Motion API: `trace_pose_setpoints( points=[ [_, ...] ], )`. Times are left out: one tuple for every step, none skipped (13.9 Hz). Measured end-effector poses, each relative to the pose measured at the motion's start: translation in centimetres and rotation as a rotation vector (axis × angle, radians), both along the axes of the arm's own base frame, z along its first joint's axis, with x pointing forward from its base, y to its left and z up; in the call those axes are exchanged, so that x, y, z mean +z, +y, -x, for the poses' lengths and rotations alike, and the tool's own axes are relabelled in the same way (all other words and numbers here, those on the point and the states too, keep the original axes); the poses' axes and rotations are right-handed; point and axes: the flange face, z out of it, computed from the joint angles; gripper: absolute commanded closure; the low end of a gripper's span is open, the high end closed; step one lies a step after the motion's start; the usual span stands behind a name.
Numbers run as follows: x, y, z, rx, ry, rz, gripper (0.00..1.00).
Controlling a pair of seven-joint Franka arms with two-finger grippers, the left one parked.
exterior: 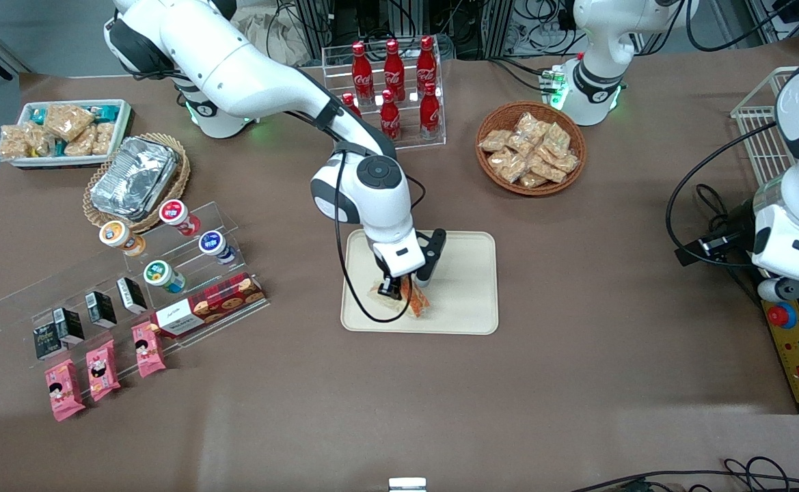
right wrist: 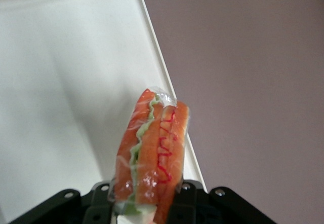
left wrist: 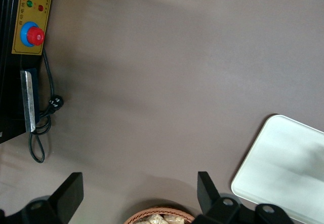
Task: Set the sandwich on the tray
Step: 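Lower the sandwich onto the tray and open the right gripper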
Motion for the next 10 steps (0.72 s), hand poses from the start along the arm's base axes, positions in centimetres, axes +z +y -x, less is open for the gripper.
trace_pose_setpoints(
  points=[
    [-0.9,0.2,0.0,0.012,-0.004,-0.004,0.62],
    [-1.8,0.3,0.1,0.024,-0.006,0.001,0.62],
    [-2.7,0.4,0.3,0.03,-0.001,0.007,0.6],
    [-3.6,0.4,0.4,0.032,0.008,0.013,0.55],
    [-4.2,0.4,0.5,0.033,0.014,0.017,0.52],
    [-4.6,0.4,0.6,0.032,0.018,0.019,0.44],
    [-4.7,0.3,0.5,0.031,0.018,0.02,0.29],
    [-4.6,0.2,0.4,0.029,0.017,0.019,0.06],
    [-4.6,0.1,0.3,0.021,0.02,0.015,0.0],
    [-4.5,0.0,0.1,0.007,0.029,0.005,0.0]
  ],
)
